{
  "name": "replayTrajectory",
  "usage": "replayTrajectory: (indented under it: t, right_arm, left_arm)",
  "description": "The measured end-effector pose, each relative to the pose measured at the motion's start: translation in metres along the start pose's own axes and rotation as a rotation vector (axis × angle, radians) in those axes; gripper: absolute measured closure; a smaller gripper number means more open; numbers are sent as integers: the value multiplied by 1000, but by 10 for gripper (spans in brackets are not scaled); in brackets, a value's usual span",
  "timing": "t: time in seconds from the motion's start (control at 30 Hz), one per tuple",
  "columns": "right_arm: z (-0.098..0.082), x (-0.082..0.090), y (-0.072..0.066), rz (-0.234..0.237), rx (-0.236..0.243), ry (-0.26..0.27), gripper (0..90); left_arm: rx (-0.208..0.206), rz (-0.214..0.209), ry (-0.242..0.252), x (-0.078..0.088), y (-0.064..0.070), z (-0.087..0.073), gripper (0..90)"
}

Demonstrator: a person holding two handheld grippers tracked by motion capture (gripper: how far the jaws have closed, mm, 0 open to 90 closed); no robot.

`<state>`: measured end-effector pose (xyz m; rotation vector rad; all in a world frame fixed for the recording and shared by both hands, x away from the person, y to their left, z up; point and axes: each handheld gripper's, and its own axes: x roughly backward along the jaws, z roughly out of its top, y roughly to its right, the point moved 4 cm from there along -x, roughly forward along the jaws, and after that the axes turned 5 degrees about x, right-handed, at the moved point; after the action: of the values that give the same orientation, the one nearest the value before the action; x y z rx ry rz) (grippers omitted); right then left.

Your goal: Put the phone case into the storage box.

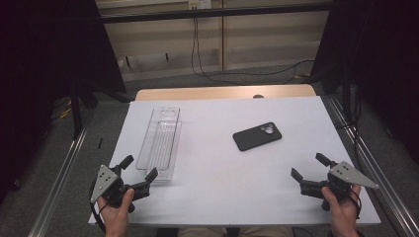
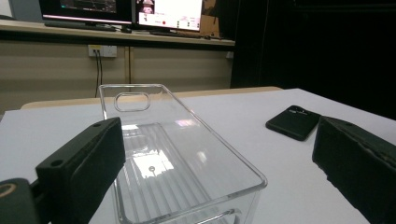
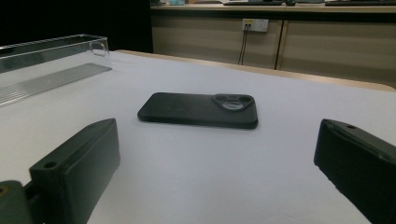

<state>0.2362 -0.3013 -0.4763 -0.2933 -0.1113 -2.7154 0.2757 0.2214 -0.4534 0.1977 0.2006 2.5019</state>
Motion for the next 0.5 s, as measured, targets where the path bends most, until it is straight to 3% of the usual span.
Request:
replayTrajectory:
  t: [0.5]
  right_arm:
    - [-2,-6,-3,38,2,-16,0]
  left_arm:
    - [-1,14,-2,1,-1,0,27]
